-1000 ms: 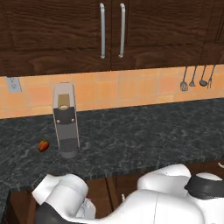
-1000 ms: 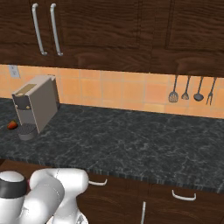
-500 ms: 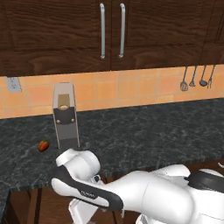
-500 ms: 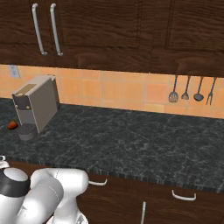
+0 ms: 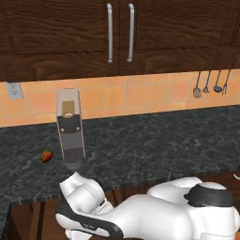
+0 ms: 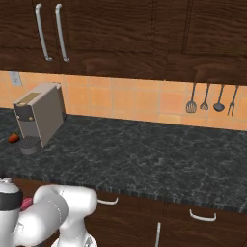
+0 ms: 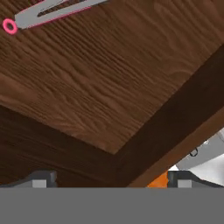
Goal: Pick the tongs from the drawer and place it on the counter.
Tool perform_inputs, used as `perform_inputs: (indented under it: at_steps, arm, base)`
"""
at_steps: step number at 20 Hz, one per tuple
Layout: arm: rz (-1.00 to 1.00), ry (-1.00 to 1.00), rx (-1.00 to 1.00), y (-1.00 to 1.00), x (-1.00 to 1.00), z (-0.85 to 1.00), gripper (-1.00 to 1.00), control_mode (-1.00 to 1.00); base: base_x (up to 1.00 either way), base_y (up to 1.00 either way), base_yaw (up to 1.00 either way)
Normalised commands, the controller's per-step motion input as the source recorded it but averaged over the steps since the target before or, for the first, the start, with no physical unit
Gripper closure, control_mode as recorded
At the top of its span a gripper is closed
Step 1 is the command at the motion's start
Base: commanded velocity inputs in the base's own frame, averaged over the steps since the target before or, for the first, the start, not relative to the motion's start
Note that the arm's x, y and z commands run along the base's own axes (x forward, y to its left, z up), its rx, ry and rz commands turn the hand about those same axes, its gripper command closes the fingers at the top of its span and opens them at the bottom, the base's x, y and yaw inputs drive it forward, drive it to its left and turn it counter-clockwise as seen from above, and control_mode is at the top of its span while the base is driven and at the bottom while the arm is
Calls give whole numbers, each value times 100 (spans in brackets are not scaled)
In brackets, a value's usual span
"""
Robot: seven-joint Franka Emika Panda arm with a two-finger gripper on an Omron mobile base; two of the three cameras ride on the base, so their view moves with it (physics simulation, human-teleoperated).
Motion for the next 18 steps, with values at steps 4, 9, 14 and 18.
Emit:
perform_inputs:
  at_steps: [4, 9, 14, 18]
  arm:
    - [-6, 2, -5, 33, 31, -14, -100, -100]
    - [-23, -17, -13, 20, 77, -67, -100, -100]
    - [-18, -19, -8, 16, 36, -33, -100, -100]
    - [-9, -9, -7, 34, -28, -35, -100, -100]
  base:
    - [0, 0, 0]
    - [0, 0, 0]
    - [0, 0, 0]
    - [0, 0, 0]
